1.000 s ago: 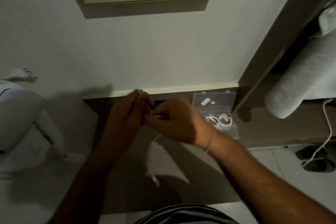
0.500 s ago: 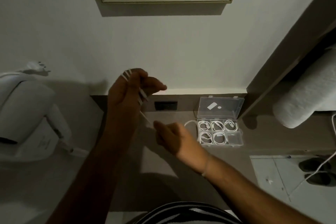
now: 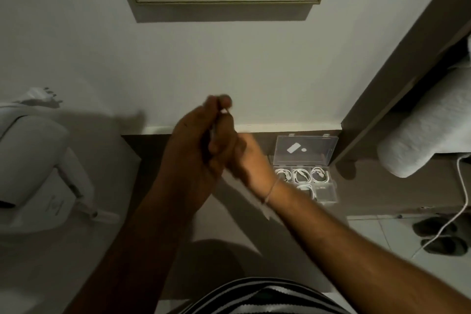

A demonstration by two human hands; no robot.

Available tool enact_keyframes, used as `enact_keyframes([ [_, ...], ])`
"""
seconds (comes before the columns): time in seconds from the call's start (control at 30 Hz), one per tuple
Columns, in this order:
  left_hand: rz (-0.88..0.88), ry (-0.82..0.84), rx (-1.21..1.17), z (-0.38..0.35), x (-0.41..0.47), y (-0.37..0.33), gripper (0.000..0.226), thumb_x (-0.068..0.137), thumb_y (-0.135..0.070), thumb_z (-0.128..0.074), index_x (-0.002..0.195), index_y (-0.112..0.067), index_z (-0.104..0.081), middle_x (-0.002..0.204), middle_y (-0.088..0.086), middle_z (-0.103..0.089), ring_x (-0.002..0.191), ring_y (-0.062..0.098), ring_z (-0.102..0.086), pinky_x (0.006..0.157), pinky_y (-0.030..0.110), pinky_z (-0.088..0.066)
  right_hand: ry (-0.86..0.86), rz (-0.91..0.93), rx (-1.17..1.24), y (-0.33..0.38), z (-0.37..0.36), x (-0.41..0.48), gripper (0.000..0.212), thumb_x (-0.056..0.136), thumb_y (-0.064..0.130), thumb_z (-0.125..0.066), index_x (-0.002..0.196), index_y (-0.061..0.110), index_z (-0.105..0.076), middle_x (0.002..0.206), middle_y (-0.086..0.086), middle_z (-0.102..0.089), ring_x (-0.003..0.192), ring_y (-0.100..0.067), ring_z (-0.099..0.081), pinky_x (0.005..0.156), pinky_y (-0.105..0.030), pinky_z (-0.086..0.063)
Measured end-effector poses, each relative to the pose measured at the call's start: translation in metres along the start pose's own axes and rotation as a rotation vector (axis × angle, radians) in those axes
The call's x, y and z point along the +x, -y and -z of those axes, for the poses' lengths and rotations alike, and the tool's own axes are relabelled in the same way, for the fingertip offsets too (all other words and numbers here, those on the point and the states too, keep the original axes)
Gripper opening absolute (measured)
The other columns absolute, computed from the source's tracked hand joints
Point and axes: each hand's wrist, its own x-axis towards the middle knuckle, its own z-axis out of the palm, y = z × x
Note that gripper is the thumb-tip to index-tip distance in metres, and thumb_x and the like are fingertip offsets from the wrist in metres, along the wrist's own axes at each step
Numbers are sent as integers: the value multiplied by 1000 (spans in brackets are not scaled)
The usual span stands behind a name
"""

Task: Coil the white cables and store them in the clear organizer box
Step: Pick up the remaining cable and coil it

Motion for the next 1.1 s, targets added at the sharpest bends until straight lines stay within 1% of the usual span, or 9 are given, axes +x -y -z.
enact_keyframes([
  [0.13,-228,-305,470,21,14,-4,34,114,-20,-33,104,-14,-65,83,7,-79,85,29,-79,81,36,-61,202,-25,44,-4,-5,-61,54,115,34,-40,62,29,-53,51,14,-46,48,0,-43,58,-22,-41],
  [0.3,-1,-164,885,20,-1,15,34,109,-41,-46,89,-22,-66,59,7,-62,44,11,-56,46,20,-43,97,254,-438,57,71,-51,51,104,53,-41,60,37,-61,47,3,-52,41,-12,-50,50,-24,-44],
  [0.4,198,-14,649,11,-11,18,58,96,-71,-46,69,-25,-66,48,0,-53,41,11,-45,51,25,-41,24,324,-469,76,97,-26,59,108,44,-51,54,23,-63,46,1,-55,42,-17,-51,53,-24,-42],
  [0.53,361,109,50,7,-5,5,59,98,-57,-49,50,-22,-50,38,-5,-28,31,15,-23,49,25,-45,28,345,-88,67,75,-10,46,108,16,-58,68,-5,-56,61,-18,-51,55,-16,-47,57,-25,-39],
  [0.7,268,24,-124,6,4,9,51,98,-35,-36,49,-26,-24,36,-3,-18,32,19,-16,44,23,-35,-272,295,241,35,29,-25,30,111,15,-51,89,-3,-61,78,-17,-60,63,-18,-62,57,-24,-52],
  [0.83,200,-5,-282,6,11,23,53,101,-31,-28,48,-25,-22,37,-2,-18,31,18,-17,40,22,-29,-554,345,182,24,6,-38,24,108,16,-56,111,5,-77,101,-9,-64,78,-7,-71,58,-20,-58],
  [0.9,176,18,-339,10,16,26,55,105,-30,-19,50,-25,-23,38,-2,-19,32,17,-17,40,23,-27,-532,344,207,21,5,-39,27,108,12,-55,122,2,-76,111,-12,-64,85,0,-70,68,-16,-61],
  [1.03,157,-26,-400,21,19,30,56,105,-31,-15,50,-25,-16,39,-3,-18,32,16,-15,37,21,-28,-382,202,200,14,14,-44,29,109,13,-55,130,8,-74,89,-9,-79,90,-21,-77,99,-47,-59],
  [1.1,160,-35,-429,27,20,36,55,104,-31,-15,50,-25,-11,38,-3,-16,32,16,-13,37,20,-31,-371,144,120,10,18,-51,29,107,13,-58,131,8,-73,103,-8,-82,105,-22,-75,101,-49,-57],
])
